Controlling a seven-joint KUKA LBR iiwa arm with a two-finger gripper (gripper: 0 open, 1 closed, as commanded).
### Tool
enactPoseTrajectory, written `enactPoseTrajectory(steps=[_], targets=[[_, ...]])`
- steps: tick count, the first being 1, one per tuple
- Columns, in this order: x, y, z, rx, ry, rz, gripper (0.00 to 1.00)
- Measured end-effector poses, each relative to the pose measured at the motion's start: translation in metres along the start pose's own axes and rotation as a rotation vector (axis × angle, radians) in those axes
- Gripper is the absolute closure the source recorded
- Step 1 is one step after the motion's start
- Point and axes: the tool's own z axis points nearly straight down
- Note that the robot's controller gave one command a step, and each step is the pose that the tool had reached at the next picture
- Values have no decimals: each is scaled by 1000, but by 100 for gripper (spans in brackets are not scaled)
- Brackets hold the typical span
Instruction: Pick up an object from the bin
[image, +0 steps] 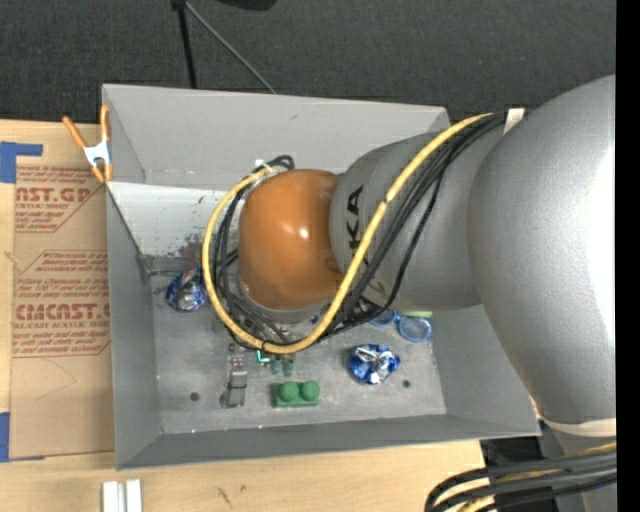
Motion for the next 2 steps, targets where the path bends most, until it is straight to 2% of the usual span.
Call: enactPoseTrajectory(steps=[1,2], targets=[[-72,-68,72,2,-6,96,0],[4,-94,32,-1,-5,286,0]])
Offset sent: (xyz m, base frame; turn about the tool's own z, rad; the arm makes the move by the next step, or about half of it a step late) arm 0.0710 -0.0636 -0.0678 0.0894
